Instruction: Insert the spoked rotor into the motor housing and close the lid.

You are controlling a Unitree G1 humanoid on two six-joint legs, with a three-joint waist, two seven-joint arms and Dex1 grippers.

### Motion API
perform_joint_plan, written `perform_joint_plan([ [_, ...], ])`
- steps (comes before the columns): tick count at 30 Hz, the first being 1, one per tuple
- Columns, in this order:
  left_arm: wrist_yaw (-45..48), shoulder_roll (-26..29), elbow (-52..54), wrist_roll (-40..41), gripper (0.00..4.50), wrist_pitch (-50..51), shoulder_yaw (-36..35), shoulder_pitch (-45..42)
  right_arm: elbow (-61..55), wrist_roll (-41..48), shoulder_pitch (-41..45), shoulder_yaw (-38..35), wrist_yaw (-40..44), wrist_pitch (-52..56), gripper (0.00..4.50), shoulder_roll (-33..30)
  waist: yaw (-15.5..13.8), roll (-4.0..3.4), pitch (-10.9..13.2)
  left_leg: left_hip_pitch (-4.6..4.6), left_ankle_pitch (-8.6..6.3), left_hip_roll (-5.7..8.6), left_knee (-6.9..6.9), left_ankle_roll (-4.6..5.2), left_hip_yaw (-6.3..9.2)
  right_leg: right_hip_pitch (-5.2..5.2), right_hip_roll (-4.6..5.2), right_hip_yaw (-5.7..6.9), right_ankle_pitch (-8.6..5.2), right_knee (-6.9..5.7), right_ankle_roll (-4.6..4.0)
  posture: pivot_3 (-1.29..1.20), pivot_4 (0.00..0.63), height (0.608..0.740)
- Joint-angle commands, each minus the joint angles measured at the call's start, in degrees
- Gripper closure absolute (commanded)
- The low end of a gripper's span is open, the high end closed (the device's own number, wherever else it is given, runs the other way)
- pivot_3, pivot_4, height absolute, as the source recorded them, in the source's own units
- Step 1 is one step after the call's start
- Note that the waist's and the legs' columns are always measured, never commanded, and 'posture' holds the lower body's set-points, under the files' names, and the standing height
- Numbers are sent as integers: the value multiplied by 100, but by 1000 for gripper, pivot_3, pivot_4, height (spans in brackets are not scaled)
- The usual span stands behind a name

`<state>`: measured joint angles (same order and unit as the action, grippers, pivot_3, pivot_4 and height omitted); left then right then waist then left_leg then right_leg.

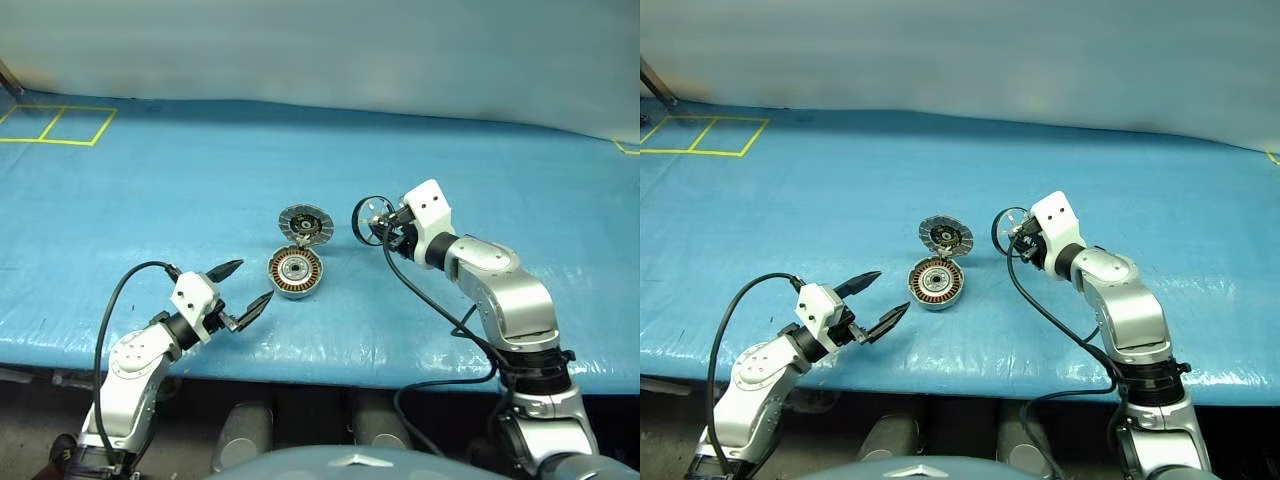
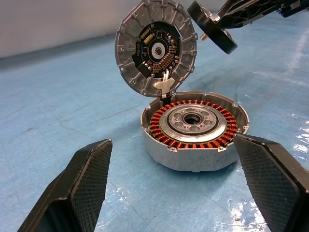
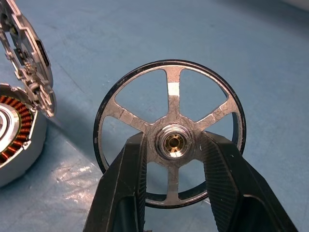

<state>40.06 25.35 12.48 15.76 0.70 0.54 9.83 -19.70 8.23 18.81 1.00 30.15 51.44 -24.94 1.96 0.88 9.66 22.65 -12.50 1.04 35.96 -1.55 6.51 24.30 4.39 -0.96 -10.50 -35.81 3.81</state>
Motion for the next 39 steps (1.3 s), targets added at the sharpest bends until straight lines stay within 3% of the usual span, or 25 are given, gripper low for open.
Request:
perform_joint_plan([
  [1,47,13,57,5,116,-129,-26,-35,-476,197,-104,-137,141,2,3162,-230,0,-1,1,1,0,0,0,0,0,1,0,0,0,0,0,0,150,740],
  [11,309,46,110,217,116,-149,-85,2,-1458,1340,-593,277,1289,-443,3162,-535,5,2,4,2,0,-3,5,0,-3,3,-1,0,-1,0,-1,0,150,740],
  [19,377,38,171,240,116,-150,-92,19,-1037,1297,-233,851,1202,-651,3162,-267,-2,6,5,3,0,-3,5,0,-3,5,-1,0,-1,-1,-1,0,150,740],
  [26,291,4,180,145,116,-200,-76,27,-126,663,306,1579,1089,-1023,3162,-218,-6,6,5,4,0,-3,5,0,-3,5,-1,0,0,-1,0,0,150,740],
  [39,138,-5,253,137,116,-234,-94,193,311,483,774,1845,1116,-1213,3162,126,10,5,5,3,0,-3,5,0,-2,6,-1,0,1,-4,0,0,150,740],
])
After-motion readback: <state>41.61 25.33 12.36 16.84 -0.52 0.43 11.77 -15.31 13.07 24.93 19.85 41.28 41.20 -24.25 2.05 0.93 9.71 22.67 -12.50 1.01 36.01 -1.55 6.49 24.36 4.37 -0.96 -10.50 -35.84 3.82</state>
